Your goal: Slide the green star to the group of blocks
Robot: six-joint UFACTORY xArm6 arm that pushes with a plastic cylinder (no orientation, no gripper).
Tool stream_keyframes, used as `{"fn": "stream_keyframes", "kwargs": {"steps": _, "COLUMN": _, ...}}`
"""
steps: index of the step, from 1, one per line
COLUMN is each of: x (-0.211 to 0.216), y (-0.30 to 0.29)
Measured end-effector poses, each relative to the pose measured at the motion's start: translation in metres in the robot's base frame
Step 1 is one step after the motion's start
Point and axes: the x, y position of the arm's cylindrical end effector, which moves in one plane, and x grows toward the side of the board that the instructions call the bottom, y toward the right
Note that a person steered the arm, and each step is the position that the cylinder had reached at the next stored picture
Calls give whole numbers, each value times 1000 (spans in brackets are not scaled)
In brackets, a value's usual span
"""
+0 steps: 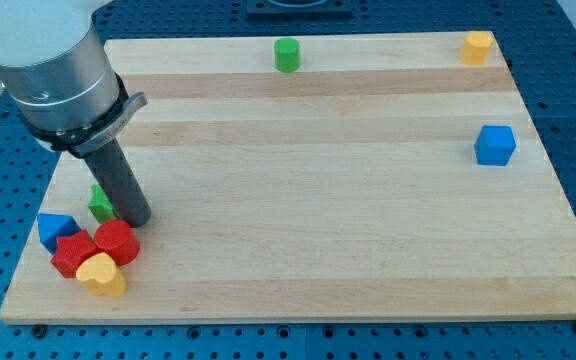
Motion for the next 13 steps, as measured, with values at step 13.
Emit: {"fn": "stream_keyframes", "kwargs": {"steps": 13, "x": -15, "y": -9}}
